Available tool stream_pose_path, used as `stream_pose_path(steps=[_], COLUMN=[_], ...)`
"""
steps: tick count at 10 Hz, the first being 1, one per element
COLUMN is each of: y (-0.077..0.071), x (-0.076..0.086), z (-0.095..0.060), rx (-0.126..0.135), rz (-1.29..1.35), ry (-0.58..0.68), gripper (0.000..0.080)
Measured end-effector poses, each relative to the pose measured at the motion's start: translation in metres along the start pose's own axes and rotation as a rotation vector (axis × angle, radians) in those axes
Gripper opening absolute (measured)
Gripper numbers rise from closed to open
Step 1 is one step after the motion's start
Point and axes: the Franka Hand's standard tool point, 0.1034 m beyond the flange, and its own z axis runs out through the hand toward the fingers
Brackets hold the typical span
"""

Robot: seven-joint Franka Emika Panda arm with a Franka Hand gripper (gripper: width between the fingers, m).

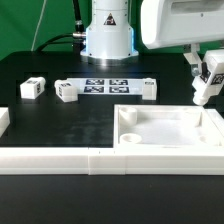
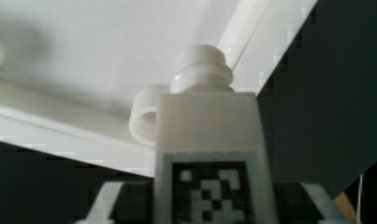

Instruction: Assemble one leg

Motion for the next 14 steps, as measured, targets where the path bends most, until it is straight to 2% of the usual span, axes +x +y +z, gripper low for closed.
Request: stream_pose_path(steps=[3,4,5,6,9,10,14], y=[-0.001,0.003,0.008,0.01,0.015,0.016,0.013], x=[-0.001,0.003,0.001,0.002,0.032,0.037,0.024], z=[0.001,0.0,0.004,0.011,0.023,0.026,0.037], rx=[-0.005,-0.026,-0.045,-0.041,-0.032,-0.037,-0.031], rz=[-0.007,-0.02,-0.047,-0.048,-0.055,-0.053,-0.051], ry=[0.026,0.116,0.178,0.17,0.178,0.204,0.186], gripper=[0.029,0.029,0.029,0.029,0.029,0.029,0.029])
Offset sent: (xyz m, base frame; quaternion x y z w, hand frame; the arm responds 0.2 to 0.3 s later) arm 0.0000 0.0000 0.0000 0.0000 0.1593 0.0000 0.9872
